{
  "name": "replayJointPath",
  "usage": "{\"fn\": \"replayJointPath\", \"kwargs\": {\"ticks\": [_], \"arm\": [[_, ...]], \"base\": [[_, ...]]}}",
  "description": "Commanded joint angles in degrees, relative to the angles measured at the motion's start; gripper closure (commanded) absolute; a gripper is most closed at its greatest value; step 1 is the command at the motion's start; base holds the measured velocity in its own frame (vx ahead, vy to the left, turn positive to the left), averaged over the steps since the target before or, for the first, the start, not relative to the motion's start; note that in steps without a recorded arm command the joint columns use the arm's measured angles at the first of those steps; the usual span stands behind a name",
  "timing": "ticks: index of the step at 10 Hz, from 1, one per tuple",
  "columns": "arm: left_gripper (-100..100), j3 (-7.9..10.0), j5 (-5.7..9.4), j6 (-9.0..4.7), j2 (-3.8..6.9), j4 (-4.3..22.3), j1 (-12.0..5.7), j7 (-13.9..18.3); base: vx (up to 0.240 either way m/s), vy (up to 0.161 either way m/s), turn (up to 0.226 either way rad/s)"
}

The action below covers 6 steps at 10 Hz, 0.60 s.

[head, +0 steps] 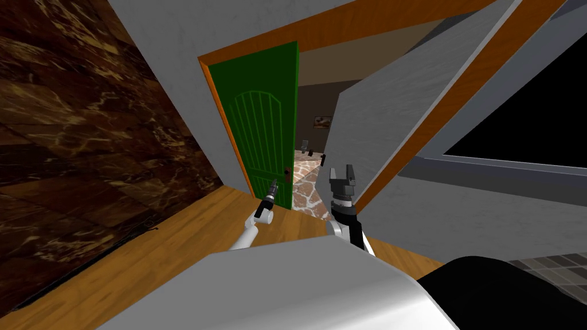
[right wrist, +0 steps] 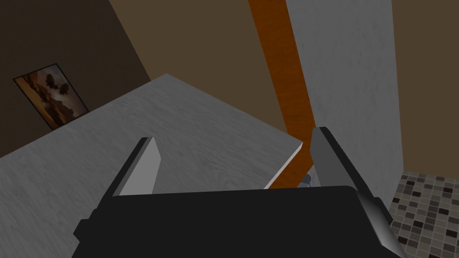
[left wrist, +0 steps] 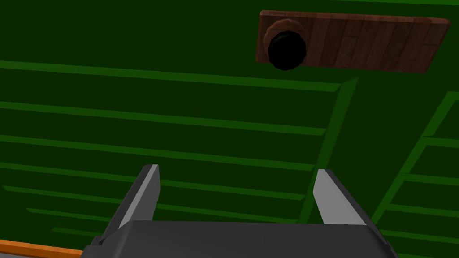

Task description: Push the door open

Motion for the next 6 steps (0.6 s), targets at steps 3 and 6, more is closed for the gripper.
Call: {"fn": "replayJointPath", "kwargs": {"ticks": [3,6], "arm": [[-100,-1.15,0.83,0.39,-0.89,4.57,-2.76,-0.04],[-100,-1.97,1.44,0.79,-1.63,7.72,-4.72,-0.09]], "base": [[0.073,0.046,-0.070],[0.071,0.055,-0.052]]}}
